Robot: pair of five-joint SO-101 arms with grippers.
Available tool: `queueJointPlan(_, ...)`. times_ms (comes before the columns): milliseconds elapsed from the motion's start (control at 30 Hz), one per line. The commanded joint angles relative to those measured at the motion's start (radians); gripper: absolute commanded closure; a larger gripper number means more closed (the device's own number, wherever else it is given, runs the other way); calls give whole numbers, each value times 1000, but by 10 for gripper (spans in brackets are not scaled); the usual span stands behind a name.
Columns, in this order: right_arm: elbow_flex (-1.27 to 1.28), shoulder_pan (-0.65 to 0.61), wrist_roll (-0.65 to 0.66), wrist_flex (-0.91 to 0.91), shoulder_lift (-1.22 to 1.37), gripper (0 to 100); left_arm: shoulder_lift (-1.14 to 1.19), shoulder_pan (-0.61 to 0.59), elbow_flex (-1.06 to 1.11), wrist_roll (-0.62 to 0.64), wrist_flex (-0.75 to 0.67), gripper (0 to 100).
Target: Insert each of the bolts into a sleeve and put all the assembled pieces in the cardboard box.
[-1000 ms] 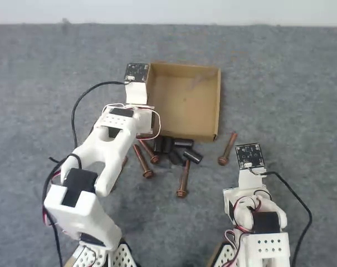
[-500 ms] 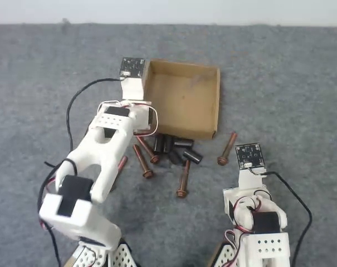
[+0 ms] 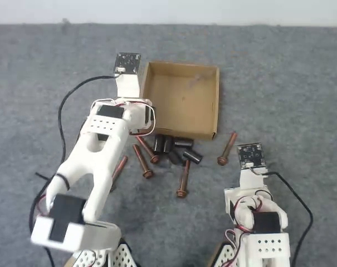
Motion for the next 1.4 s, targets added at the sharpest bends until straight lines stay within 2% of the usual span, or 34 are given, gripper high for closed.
queueJointPlan(0,-35,50,12,-47,-18,987,-135,-6,-8,54,75,834)
queueJointPlan(167,-37,81,6,-105,-18,986,-201,-72,79,54,71,834)
queueJointPlan(300,-55,154,5,-177,-18,986,-255,-186,177,54,55,834)
queueJointPlan(500,-55,160,11,-220,-18,979,-362,-338,371,51,51,834)
queueJointPlan(667,-61,206,14,-291,-18,854,-433,-476,478,44,40,834)
queueJointPlan(767,-61,239,14,-377,-16,801,-442,-572,522,-12,-8,834)
queueJointPlan(900,-120,245,64,-421,-7,862,-440,-692,547,-68,-52,834)
queueJointPlan(1000,-180,240,120,-426,-5,940,-440,-709,547,-75,-49,834)
queueJointPlan(1167,-245,240,124,-414,28,950,-440,-707,547,-84,-49,834)
queueJointPlan(1367,-377,237,120,-395,349,954,-440,-707,552,-86,-49,834)
